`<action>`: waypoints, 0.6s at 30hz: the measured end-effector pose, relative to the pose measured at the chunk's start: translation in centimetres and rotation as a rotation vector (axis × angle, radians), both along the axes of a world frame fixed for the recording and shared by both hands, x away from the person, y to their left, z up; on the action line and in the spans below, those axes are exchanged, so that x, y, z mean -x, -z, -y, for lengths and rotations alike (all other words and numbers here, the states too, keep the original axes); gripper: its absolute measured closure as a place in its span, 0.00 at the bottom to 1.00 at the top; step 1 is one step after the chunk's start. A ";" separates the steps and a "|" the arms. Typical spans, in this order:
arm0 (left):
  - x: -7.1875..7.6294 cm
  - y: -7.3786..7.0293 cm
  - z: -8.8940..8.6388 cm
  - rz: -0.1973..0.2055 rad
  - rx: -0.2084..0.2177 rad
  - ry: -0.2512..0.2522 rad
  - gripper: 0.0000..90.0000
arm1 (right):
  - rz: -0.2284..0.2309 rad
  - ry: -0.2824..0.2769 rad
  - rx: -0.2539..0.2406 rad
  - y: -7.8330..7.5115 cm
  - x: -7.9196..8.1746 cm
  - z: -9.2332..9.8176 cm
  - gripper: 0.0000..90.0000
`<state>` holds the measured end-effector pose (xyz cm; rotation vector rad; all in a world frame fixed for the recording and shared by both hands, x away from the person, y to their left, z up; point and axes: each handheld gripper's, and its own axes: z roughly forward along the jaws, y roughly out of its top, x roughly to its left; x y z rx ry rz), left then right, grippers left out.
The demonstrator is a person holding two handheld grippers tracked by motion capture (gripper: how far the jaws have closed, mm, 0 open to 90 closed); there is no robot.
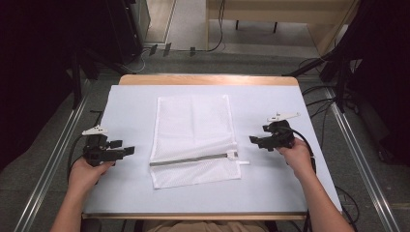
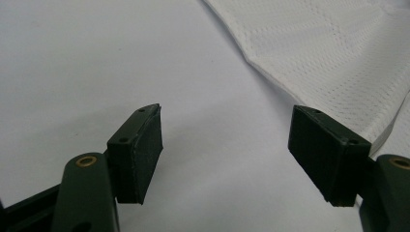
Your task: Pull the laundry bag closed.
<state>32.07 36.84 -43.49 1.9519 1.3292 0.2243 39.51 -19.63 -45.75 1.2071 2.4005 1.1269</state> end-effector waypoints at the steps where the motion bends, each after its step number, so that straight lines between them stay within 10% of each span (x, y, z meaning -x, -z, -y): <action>1: 0.0 0.0 0.0 0.001 -0.004 0.001 0.32 | -0.001 0.000 0.000 0.0 0.0 0.0 0.26; 18: -0.1 0.4 0.4 -0.013 -0.021 0.004 0.30 | -0.023 -0.014 0.020 0.3 0.0 -0.4 0.27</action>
